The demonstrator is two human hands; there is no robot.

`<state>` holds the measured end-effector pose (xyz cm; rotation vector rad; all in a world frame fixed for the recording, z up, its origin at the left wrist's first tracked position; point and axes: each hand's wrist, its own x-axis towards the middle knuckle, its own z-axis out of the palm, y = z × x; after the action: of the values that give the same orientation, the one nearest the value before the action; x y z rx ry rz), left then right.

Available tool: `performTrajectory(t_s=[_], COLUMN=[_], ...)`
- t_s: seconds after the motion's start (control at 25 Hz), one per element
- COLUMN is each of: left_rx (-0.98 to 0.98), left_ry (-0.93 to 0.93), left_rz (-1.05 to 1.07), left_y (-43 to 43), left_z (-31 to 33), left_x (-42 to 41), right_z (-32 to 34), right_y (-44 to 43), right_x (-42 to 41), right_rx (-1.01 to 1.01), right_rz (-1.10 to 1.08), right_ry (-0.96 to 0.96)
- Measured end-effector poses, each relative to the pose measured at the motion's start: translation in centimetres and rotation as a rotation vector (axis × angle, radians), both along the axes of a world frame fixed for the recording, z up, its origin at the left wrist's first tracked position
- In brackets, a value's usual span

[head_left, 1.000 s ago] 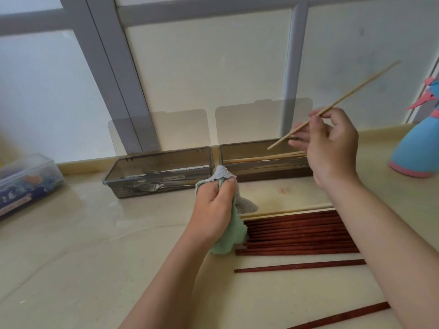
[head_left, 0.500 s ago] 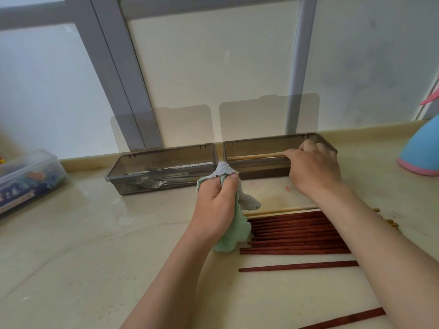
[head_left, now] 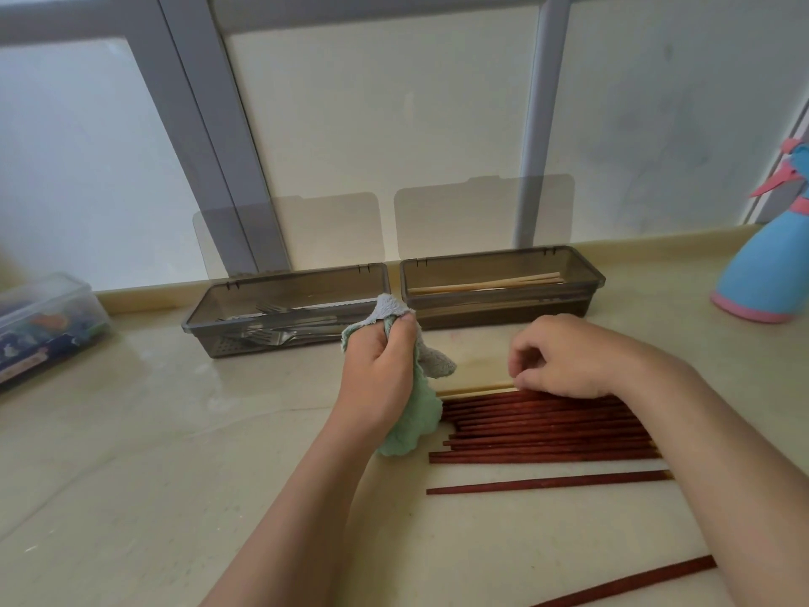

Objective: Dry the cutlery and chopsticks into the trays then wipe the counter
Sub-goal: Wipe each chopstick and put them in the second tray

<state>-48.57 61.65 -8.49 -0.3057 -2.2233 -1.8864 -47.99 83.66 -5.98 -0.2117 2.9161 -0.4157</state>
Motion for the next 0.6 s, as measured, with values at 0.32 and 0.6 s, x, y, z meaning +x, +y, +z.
performTrajectory(t_s=[0.32,0.6], left_rx=[-0.038,0.108], left_ry=[0.001,-0.113], left_rz=[0.039,0.019], left_y=[-0.1,0.3], left_z=[-0.1,0.4], left_x=[0.1,0.5], right_z=[-0.6,1.5], right_y=[-0.5,-1.4], right_x=[0.1,1.5], right_rx=[0.049,-0.356], right_rz=[-0.015,0.072], right_ry=[-0.046,0.284])
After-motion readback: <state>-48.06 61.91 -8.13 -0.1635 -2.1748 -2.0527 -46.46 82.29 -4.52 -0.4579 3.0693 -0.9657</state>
